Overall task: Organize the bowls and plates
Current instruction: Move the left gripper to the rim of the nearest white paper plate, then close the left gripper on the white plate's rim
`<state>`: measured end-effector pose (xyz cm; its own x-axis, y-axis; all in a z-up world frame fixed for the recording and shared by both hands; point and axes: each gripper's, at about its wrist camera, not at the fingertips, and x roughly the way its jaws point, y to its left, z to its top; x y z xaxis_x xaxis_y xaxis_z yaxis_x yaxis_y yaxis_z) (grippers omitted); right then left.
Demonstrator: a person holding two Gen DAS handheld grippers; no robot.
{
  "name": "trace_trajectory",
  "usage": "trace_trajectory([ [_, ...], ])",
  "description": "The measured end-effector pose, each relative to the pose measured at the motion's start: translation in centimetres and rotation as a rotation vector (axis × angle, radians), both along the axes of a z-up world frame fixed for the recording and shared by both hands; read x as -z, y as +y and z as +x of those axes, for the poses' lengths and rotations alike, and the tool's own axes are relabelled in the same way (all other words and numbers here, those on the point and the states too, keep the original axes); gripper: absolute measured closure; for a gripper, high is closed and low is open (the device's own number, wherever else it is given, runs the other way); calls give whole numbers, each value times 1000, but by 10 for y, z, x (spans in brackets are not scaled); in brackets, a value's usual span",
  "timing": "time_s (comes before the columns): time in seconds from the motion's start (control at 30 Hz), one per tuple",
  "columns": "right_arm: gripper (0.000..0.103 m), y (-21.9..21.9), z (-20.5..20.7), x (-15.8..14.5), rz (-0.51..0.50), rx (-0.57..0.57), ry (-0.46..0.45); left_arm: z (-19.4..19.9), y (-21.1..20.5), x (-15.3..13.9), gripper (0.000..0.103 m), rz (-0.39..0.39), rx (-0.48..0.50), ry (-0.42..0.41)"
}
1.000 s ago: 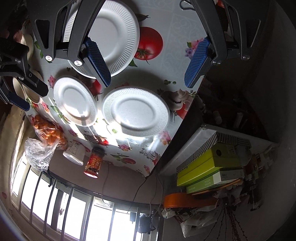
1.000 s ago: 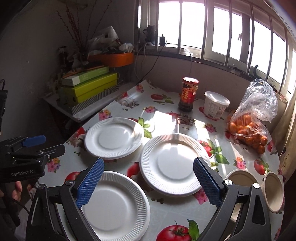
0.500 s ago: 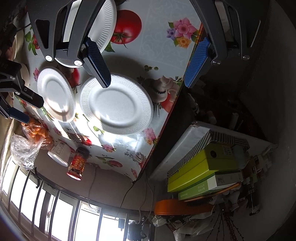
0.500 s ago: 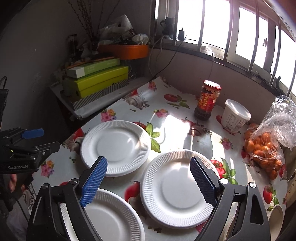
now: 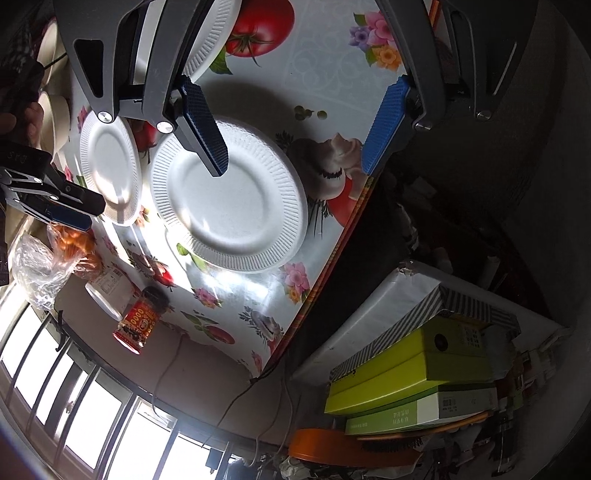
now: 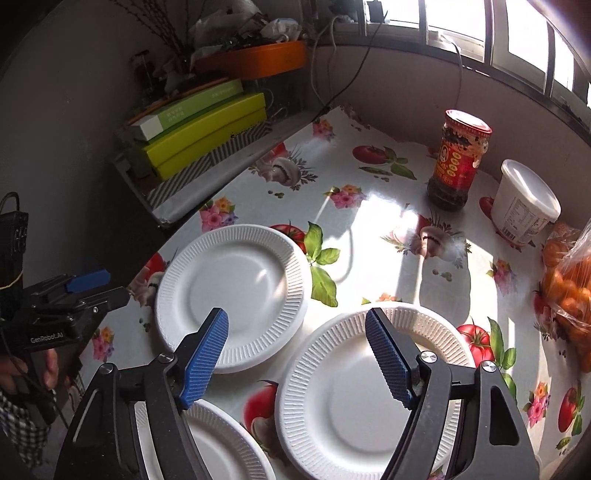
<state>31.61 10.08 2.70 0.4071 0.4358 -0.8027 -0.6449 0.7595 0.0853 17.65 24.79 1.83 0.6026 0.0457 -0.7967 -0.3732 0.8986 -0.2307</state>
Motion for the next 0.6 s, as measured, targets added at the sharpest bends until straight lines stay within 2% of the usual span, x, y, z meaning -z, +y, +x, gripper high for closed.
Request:
trace_trajectory([
  [0.07, 30, 3, 11, 6, 4, -10, 46, 5, 3, 4, 28, -43, 1, 4],
  [0.13, 34, 6, 22, 13, 9, 3, 97, 10, 10, 11, 29, -126, -3, 13],
  [0.23, 40, 11, 35, 22, 12, 14, 159, 17, 16, 20, 39, -192, -18, 35],
  [0.33, 43, 16, 42, 31, -9, 17, 183, 22, 16, 22, 40, -172, -29, 51],
  [0.6, 49, 26, 53, 45, 17, 16, 250, 34, 20, 31, 40, -216, -49, 68],
])
